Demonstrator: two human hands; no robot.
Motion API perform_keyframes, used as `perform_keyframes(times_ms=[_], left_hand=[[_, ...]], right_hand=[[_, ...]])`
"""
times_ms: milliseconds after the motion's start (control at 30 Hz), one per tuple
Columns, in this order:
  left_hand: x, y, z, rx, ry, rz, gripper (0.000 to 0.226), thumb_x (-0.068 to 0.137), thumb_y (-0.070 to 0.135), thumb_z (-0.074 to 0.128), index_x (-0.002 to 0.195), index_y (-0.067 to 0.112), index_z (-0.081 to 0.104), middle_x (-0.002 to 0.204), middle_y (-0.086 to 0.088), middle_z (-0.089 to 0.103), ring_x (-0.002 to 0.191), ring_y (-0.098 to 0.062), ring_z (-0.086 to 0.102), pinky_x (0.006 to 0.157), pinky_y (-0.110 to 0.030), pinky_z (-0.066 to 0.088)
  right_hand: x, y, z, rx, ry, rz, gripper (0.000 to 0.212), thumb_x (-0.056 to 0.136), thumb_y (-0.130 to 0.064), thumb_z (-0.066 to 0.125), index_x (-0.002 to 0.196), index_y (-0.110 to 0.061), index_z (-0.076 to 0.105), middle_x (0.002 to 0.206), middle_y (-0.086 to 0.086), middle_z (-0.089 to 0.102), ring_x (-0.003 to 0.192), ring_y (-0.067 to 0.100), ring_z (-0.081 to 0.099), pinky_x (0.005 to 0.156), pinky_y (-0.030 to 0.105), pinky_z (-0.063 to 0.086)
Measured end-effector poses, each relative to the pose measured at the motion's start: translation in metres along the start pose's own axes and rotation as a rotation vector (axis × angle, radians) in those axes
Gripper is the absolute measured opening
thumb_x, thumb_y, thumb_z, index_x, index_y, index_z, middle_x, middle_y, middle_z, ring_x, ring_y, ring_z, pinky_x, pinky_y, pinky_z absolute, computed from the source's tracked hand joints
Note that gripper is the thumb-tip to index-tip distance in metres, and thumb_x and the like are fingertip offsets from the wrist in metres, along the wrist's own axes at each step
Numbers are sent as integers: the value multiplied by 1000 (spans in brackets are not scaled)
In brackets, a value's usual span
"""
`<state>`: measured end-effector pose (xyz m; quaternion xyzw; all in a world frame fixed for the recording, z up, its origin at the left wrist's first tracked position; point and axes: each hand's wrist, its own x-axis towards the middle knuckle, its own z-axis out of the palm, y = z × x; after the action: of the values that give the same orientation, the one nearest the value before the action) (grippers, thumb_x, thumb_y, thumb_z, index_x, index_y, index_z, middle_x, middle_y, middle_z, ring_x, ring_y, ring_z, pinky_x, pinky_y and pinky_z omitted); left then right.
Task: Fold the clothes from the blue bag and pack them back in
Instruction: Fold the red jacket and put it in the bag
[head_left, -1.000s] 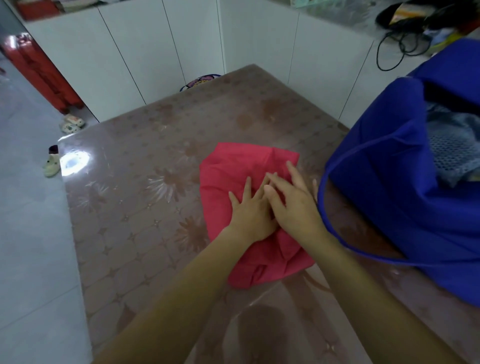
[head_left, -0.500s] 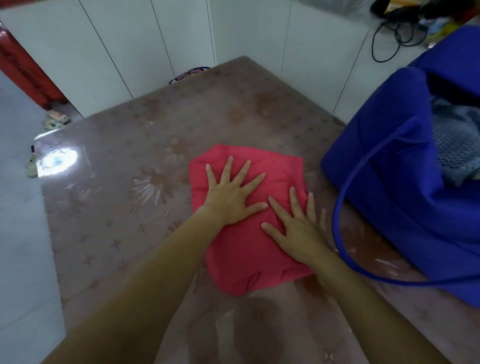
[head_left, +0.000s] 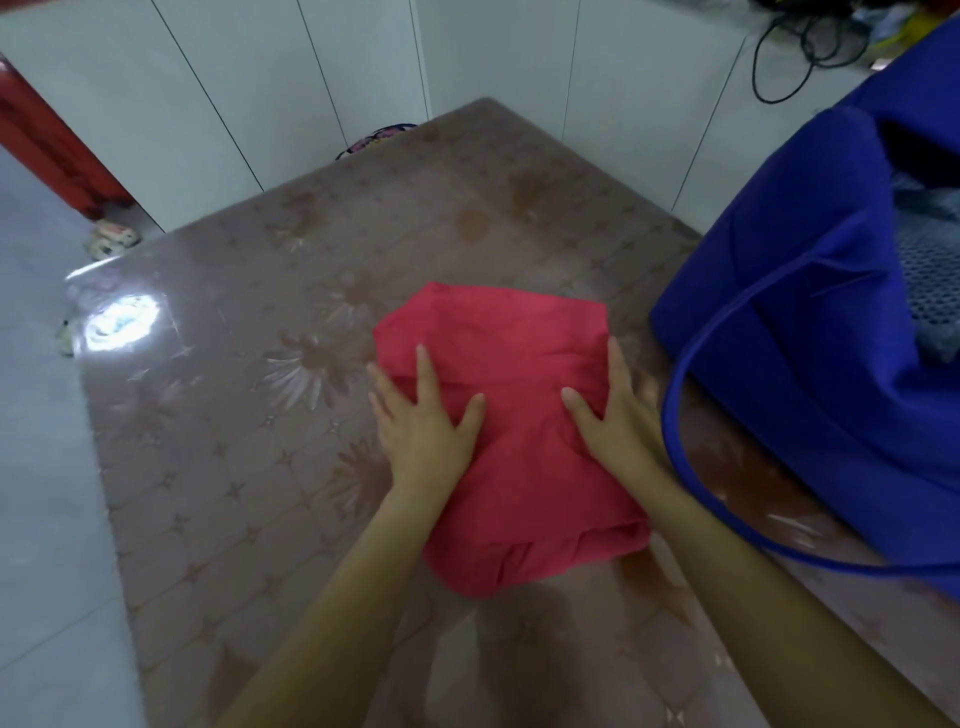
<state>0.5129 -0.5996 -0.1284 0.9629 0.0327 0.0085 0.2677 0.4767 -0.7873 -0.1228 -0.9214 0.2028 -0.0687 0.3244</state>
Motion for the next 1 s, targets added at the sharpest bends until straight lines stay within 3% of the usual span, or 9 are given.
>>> perform_keyframes(times_ms=[67, 167, 267, 433, 533, 633, 733, 900, 1000], left_hand=[[-3, -14, -4, -244, -15, -128, 93, 81, 51, 63, 152, 27, 9, 153, -28, 6, 140, -41, 17, 114, -45, 20], [-1, -36, -9, -544, -28, -199, 99, 63, 60, 64, 147, 26, 25, 142, -7, 42, 127, -26, 46, 108, -43, 37], [-12, -40, -17, -555, -141, -113, 101, 66, 49, 63, 151, 24, 15, 134, 15, 36, 121, -5, 41, 103, -23, 32], [-32, -37, -22, -500, -224, 0, 95, 83, 25, 70, 151, 27, 4, 141, 6, 38, 123, -6, 40, 96, -13, 28], [-52, -36, -35, -515, -182, 3, 90, 75, 30, 67, 150, 26, 16, 130, 9, 43, 116, -3, 43, 95, -13, 32], [-82, -42, -55, -578, -111, 6, 87, 68, 32, 60, 148, 19, 27, 132, 8, 42, 121, -9, 47, 103, -22, 36], [-116, -48, -76, -541, -27, 8, 94, 64, 50, 53, 148, 19, 26, 143, -7, 41, 127, -22, 45, 109, -36, 35], [-147, -18, -124, -447, 68, 145, 88, 74, 42, 53, 149, 12, 19, 150, -15, 30, 135, -24, 34, 106, -19, 21], [-150, 26, -149, -489, 120, 296, 85, 77, 39, 54, 149, 10, 19, 151, -13, 30, 137, -22, 32, 112, -25, 22]], right_hand=[[10, -4, 4, 159, -39, 76, 84, 87, -39, 63, 151, -18, 12, 156, 12, 18, 143, 25, 16, 114, 27, 8], [18, -4, 11, 306, 6, 147, 95, 76, -44, 73, 149, -15, 19, 151, 7, 30, 139, 24, 29, 115, 36, 22], [13, -1, 18, 291, 35, 215, 105, 68, -60, 66, 149, -16, 16, 153, 6, 27, 140, 25, 27, 115, 41, 23], [-8, -5, 6, 172, -96, 228, 103, 80, -44, 70, 152, -17, 2, 157, 11, 16, 143, 28, 20, 116, 32, 17], [-31, -19, -6, 299, -187, 79, 90, 83, -20, 70, 151, -18, 12, 153, 10, 27, 140, 23, 28, 107, 14, 17], [-69, -38, -12, 119, -233, -105, 75, 86, -20, 63, 148, -33, 24, 136, 13, 52, 126, 33, 47, 105, 32, 37], [-114, -64, -20, -119, -308, -303, 68, 90, -23, 50, 146, -44, 18, 128, 18, 55, 113, 38, 54, 93, 41, 46], [-155, -102, -71, -212, -252, -493, 68, 91, -23, 48, 145, -48, 16, 128, 11, 49, 112, 37, 53, 90, 43, 46], [-165, -112, -125, -204, -98, -537, 68, 90, -23, 50, 146, -45, 18, 120, 11, 52, 107, 37, 56, 86, 43, 48]])
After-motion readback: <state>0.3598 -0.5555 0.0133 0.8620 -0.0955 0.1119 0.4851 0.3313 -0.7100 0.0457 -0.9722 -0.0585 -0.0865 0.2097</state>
